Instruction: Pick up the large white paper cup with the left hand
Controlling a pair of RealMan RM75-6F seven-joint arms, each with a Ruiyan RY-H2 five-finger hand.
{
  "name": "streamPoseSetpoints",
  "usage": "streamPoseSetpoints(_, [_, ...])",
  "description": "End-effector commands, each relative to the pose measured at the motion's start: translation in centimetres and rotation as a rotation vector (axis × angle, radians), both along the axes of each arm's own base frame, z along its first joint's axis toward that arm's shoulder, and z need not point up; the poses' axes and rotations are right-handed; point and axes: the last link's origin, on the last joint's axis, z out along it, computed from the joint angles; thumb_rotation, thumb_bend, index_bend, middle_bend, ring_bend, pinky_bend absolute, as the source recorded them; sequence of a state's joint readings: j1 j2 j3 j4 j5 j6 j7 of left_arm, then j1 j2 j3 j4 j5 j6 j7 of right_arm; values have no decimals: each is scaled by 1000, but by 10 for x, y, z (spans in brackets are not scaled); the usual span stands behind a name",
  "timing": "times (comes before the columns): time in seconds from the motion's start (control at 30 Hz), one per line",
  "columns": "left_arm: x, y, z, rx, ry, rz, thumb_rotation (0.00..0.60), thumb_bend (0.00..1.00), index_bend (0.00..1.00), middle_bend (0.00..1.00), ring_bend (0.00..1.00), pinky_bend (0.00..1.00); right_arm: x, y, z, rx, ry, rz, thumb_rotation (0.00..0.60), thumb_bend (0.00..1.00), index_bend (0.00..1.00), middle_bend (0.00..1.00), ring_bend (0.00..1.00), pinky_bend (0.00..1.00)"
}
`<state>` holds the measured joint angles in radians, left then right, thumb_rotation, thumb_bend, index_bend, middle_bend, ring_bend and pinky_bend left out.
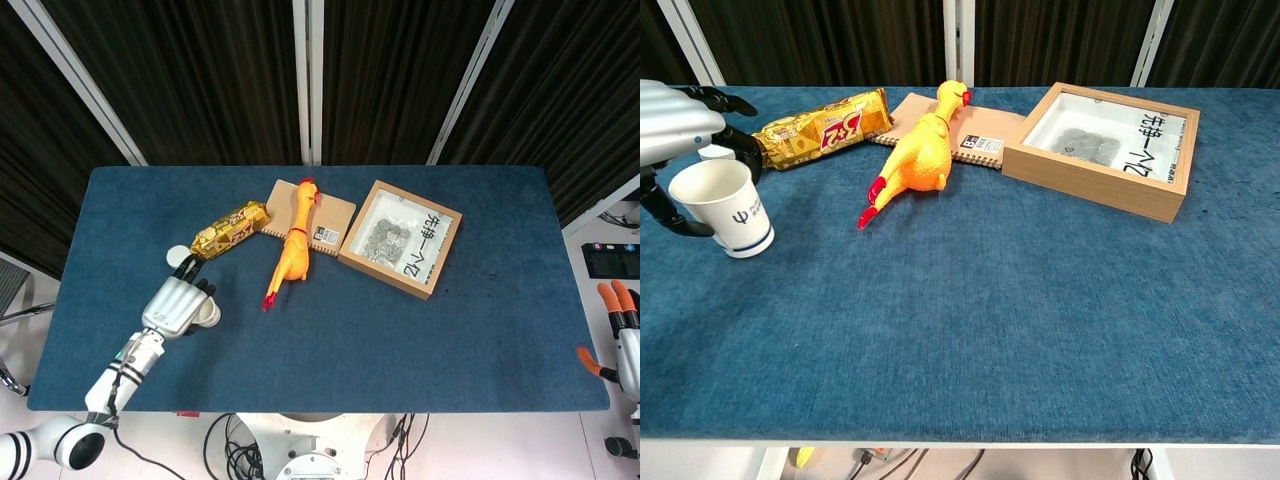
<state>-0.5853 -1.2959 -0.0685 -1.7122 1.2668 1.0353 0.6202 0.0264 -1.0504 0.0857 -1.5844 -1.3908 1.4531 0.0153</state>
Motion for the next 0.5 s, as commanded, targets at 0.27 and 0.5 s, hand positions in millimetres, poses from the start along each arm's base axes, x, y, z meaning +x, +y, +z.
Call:
streamPoseSetpoints(0.27, [-25, -9, -5, -57, -686, 151, 600, 186, 450, 401, 71, 97, -2, -1, -2, 9, -3, -8, 600, 176, 0, 0, 0, 0])
streamPoseSetpoints(0.5, [-62, -14, -22, -95, -841, 279, 600, 183, 449, 401, 71, 97, -2, -2, -4, 10, -4, -9, 600, 176, 0, 0, 0, 0])
